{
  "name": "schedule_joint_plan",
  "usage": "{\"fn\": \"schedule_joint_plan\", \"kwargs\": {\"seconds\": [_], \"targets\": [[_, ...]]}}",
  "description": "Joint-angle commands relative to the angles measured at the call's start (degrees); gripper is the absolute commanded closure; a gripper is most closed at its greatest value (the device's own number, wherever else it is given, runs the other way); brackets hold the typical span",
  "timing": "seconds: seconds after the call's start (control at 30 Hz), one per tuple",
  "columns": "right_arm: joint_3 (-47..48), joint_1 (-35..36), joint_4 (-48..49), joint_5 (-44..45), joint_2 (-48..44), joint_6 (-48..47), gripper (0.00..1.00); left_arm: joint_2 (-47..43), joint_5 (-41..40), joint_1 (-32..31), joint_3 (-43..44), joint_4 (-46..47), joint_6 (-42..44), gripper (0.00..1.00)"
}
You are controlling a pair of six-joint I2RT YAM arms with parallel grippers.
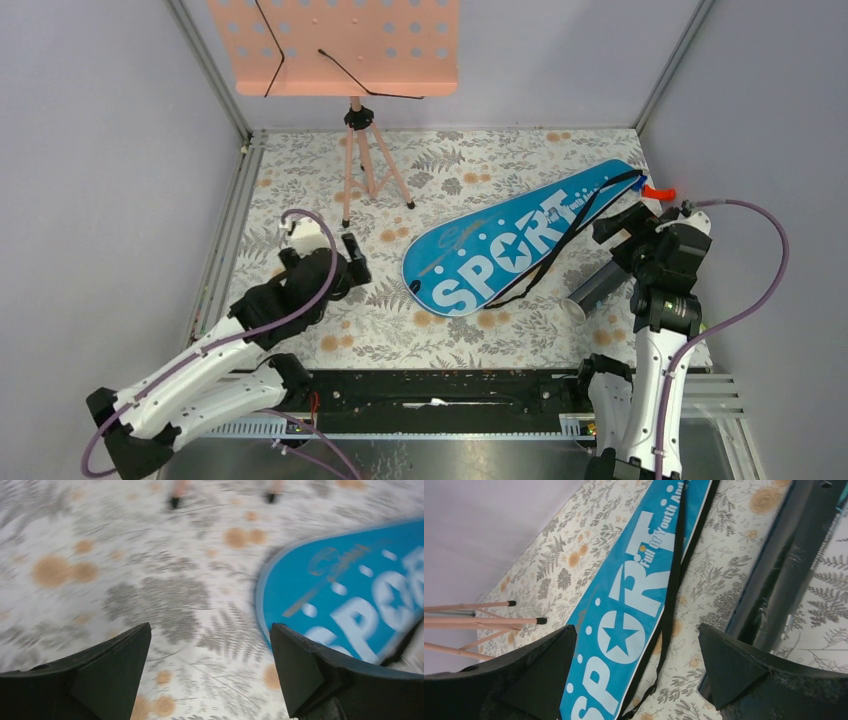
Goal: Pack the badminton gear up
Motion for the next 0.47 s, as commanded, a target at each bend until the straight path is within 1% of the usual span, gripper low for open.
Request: {"fn": "schedule_joint_plan", "kwargs": {"seconds": [0.0,0.1,0.17,0.3,0.43], "targets": [[-0.1,0.1,-2.0,4.9,-2.1,-2.7,0.00,-0.5,-3.9,12.0,1.2,-10.7,-10.2,0.01],[0.1,0.0,-2.9,6.0,-2.9,-4.0,0.00,-2.7,-2.5,20.7,0.5,-10.6,-11.0,0.01],[-0.5,0.0,-2.5,5.1,-3.2,-4.4,0.00,-3.9,-1.3,23.2,0.0,-9.6,-10.6,0.01],[-1.8,0.0,-0.4,1.0,-3.6,-6.5,0.00,-4.4,1.3,23.5,-0.9,-6.8,-8.6,0.01],[-1.9,0.0,0.1,1.0,-4.0,-6.2,0.00,-3.2,1.0,23.5,-0.3,-7.4,-8.5,0.01]]}}
